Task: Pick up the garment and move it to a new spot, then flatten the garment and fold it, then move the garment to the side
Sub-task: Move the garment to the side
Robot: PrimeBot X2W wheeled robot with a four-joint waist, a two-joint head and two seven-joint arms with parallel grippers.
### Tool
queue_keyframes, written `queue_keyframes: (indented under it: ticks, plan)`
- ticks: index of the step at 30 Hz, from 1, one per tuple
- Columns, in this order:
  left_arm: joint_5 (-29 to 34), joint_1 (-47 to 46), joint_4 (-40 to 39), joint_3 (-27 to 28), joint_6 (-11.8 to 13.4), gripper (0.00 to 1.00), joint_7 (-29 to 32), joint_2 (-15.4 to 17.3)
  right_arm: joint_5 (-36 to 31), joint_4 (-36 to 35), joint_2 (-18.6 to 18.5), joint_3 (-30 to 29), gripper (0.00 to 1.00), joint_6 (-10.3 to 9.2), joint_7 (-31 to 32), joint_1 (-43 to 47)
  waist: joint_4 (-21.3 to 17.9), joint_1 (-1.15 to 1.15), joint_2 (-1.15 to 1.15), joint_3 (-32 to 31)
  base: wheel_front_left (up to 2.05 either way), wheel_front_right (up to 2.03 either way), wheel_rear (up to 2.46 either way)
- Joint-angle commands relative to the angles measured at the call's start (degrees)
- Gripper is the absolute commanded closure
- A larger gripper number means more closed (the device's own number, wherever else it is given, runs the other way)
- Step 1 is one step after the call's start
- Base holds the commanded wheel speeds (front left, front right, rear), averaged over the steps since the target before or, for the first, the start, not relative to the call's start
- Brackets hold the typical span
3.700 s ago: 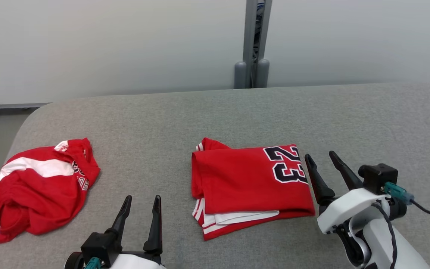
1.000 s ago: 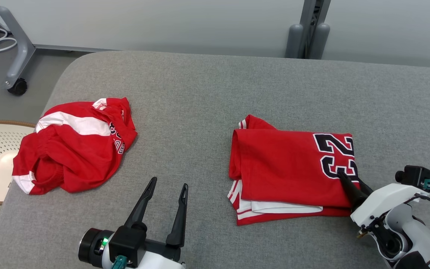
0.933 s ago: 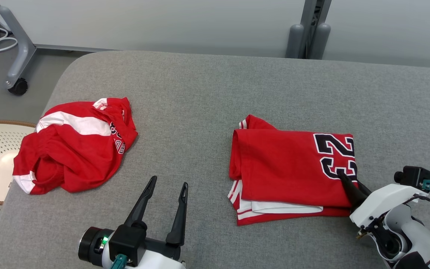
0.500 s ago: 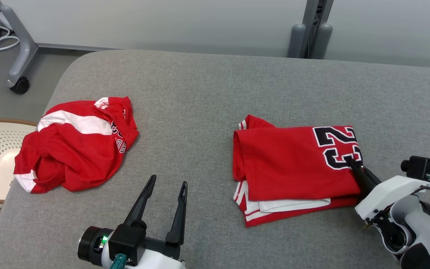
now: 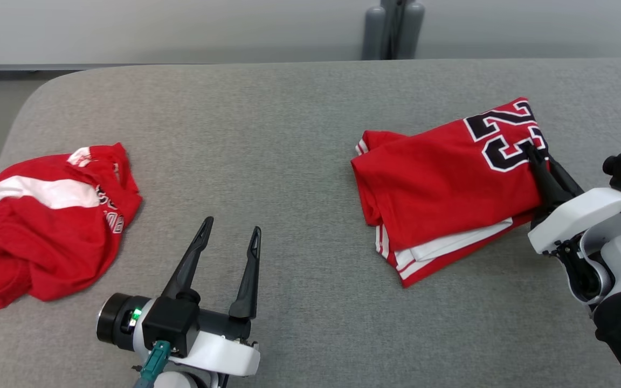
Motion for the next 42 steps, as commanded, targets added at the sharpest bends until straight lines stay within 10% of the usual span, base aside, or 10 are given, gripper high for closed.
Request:
queue_keyframes:
  ticks: [1, 22, 42]
  plan:
    - [0.51, -1.26, -0.25, 0.33, -0.29, 0.0, -0.25, 0.21, -1.31, -0.47, 0.0, -0.96, 1.0, -0.02, -0.33, -0.16, -2.67, 0.0, 0.0, 1.37, 0.0, 0.0, 0.0]
    - [4.07, -8.39, 2.23, -0.25, -3.88, 0.0, -0.24, 3.38, -22.62, -11.79, 11.2, -24.79, 1.0, -0.02, -0.33, 8.34, -26.32, 0.0, 0.0, 6.06, 0.0, 0.0, 0.0]
    - [9.01, -24.74, -7.66, -6.94, -7.31, 0.0, 4.82, 3.26, -40.38, -8.29, -4.47, -23.97, 1.0, -0.02, -0.34, -11.29, -18.4, 0.0, 0.0, 22.32, 0.0, 0.0, 0.0]
